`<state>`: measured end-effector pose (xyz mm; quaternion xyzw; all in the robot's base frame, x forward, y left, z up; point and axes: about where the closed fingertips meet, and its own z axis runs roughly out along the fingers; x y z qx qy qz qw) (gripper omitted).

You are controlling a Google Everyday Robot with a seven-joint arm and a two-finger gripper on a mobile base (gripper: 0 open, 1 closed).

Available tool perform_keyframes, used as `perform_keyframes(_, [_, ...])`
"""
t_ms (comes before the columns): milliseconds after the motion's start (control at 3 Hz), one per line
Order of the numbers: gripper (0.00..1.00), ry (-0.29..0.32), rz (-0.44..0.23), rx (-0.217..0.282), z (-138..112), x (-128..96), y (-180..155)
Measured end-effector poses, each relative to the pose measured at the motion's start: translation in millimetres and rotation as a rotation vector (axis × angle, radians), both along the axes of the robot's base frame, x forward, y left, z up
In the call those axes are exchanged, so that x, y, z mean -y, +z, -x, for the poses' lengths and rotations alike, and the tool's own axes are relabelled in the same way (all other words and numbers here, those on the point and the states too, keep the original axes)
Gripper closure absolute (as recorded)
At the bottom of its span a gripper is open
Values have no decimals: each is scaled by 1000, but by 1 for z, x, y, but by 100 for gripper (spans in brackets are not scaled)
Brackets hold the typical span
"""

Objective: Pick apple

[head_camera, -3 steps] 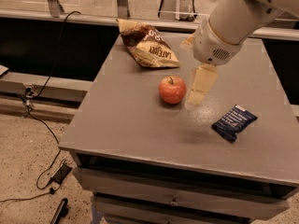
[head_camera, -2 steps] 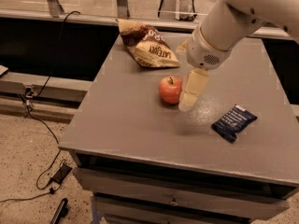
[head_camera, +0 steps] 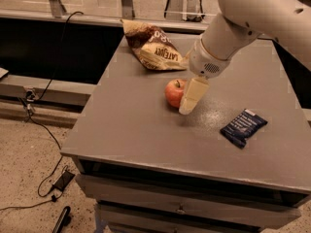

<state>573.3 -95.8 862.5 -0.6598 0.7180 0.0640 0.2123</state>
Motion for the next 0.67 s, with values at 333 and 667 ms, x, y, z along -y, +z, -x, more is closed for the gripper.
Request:
perform_keyframes(333, [32,-8,-7,-18,-5,-3,-9])
perform_keyframes(667, [63,-1,-12,-44,-7,-10,-13])
